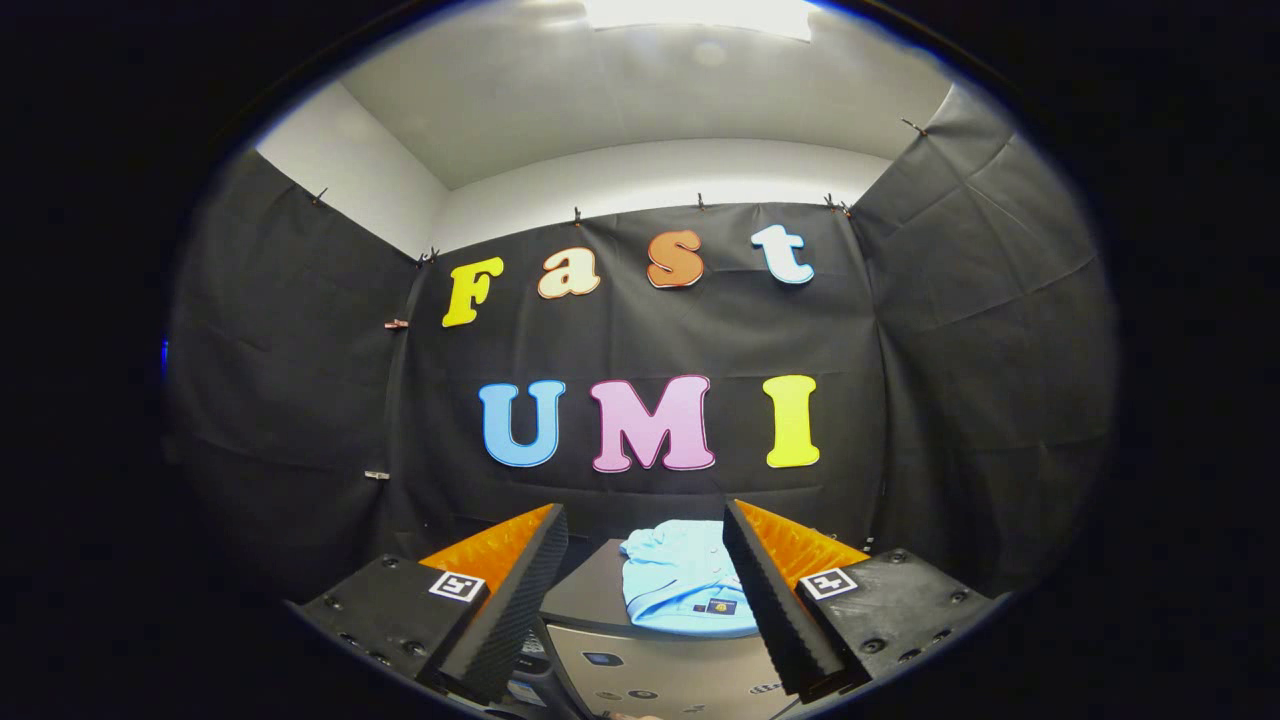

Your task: Put the clothes into the washing machine and then close the washing machine lid.

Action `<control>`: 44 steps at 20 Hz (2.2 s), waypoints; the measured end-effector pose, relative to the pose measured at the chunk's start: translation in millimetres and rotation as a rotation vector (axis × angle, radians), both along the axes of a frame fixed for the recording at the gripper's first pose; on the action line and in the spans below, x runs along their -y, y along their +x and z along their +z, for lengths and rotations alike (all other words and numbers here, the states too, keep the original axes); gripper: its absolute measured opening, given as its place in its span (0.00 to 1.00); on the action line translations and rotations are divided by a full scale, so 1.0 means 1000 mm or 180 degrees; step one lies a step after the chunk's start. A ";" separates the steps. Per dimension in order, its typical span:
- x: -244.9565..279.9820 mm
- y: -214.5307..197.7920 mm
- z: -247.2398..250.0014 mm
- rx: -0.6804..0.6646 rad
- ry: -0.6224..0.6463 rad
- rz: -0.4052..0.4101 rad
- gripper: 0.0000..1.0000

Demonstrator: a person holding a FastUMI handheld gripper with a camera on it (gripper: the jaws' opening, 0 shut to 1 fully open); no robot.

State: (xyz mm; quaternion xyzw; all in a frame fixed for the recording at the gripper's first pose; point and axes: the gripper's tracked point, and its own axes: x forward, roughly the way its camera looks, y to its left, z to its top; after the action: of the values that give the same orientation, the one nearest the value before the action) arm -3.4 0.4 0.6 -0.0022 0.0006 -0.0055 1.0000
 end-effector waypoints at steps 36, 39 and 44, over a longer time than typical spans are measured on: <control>0.110 0.252 -0.058 -0.1223 0.0069 -0.0515 0.99; 0.120 0.280 -0.107 -0.1581 0.0136 -0.0527 0.99; 0.131 0.300 -0.159 -0.1966 0.0034 -0.0542 0.99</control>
State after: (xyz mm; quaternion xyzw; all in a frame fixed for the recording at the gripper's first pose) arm 296.3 -130.5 -158.1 0.0015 0.3044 -0.0883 0.9484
